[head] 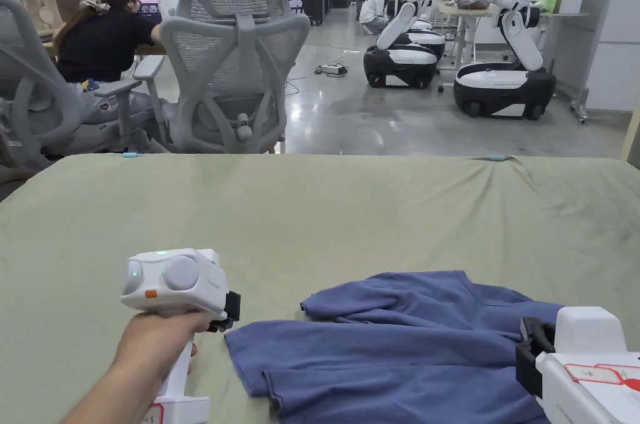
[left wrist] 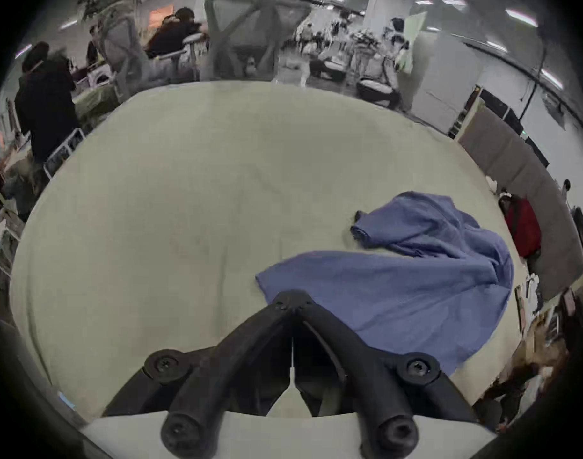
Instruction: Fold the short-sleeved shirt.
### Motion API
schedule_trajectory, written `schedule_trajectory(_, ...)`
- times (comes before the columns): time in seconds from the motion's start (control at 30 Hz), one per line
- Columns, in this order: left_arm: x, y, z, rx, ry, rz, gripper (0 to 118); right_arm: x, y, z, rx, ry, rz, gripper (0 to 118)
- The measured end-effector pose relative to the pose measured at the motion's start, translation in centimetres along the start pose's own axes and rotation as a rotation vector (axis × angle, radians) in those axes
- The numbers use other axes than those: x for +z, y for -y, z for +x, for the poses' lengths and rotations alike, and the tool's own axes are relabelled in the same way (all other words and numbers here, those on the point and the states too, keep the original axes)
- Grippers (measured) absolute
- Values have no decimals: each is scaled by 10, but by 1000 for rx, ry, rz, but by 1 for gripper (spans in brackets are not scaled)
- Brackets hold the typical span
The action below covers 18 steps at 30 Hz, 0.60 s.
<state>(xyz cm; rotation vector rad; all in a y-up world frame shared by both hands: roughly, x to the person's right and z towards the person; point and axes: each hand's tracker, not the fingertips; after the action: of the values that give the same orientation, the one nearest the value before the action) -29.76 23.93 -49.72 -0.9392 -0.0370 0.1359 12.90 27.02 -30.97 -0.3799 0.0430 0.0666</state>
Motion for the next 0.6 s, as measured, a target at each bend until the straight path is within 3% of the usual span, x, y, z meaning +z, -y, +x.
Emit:
schedule_trajectory(0.03,-10,-3,1,-3,-20,-6,31,-2,1,3,-1,6,-6,0)
schedule_trajectory(0.07,-21,-6,3,-6,-60,-9,74,-5,1,7,-1,10,-13,0)
schedule_trajectory(0.1,-33,-7,5,-18,-90,-23,107,-7,2,12,-2,14,-18,0)
schedule_trajectory(0.13,-42,-7,7,-31,-89,-36,115,-8,3,16,-3,22,-24,0)
schedule_trajectory(0.23,-70,-2,18,-49,-80,-75,77,-10,6,33,-5,46,-40,0)
schedule_trajectory(0.3,-93,4,22,-56,-97,-99,77,-12,9,50,-7,70,-65,0)
schedule_trajectory(0.37,-113,11,27,-77,-106,-159,65,-13,13,67,-7,94,-90,0)
schedule_trajectory(0.4,-115,15,29,-107,-133,-149,64,-16,16,79,-6,111,-114,0)
schedule_trajectory(0.43,-111,13,32,-113,-138,-133,54,-19,17,89,-5,126,-135,0)
schedule_trajectory(0.5,-97,15,46,-197,-174,-110,0,-35,20,116,-7,149,-165,0)
schedule_trajectory(0.6,-73,24,57,-224,-167,-91,0,-75,18,147,1,153,-227,0)
